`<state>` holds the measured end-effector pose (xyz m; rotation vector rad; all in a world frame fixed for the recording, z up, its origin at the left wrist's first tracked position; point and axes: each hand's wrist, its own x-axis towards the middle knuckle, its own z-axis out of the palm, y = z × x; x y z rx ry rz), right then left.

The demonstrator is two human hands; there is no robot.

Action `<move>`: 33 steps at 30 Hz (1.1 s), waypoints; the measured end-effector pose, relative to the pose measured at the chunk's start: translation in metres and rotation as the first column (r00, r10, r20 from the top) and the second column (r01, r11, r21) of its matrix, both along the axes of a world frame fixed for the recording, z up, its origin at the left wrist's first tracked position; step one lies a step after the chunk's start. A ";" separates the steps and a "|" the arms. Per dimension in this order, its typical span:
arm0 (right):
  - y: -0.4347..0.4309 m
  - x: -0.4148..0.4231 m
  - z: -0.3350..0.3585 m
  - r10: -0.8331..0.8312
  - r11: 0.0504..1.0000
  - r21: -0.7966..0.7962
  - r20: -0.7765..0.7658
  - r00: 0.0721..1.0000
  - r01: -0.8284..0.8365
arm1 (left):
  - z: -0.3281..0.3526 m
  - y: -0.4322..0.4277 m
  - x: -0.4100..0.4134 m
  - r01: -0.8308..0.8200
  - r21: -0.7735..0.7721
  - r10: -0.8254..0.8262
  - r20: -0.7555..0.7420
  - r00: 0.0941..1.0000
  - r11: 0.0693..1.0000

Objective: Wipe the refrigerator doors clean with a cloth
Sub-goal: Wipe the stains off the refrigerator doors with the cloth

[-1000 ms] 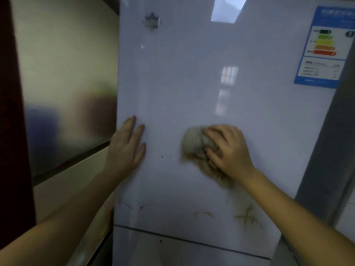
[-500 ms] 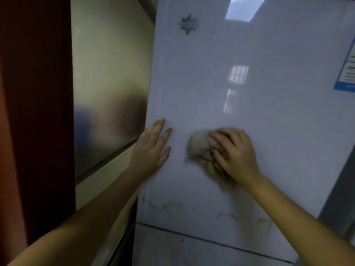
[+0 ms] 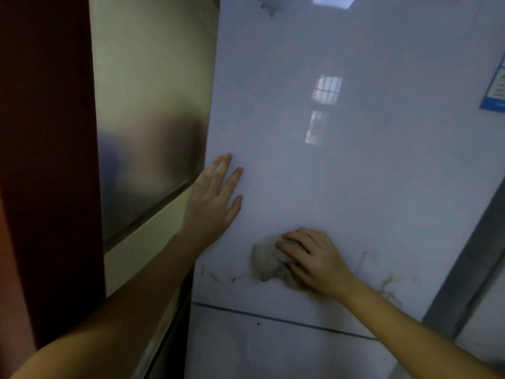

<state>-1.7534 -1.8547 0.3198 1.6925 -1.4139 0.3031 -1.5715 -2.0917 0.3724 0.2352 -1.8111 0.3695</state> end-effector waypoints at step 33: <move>0.135 -0.078 0.043 -0.146 0.907 -0.348 0.266 0.953 0.237 | -0.015 0.125 -0.074 0.065 0.067 -0.073 0.125 0.989 0.996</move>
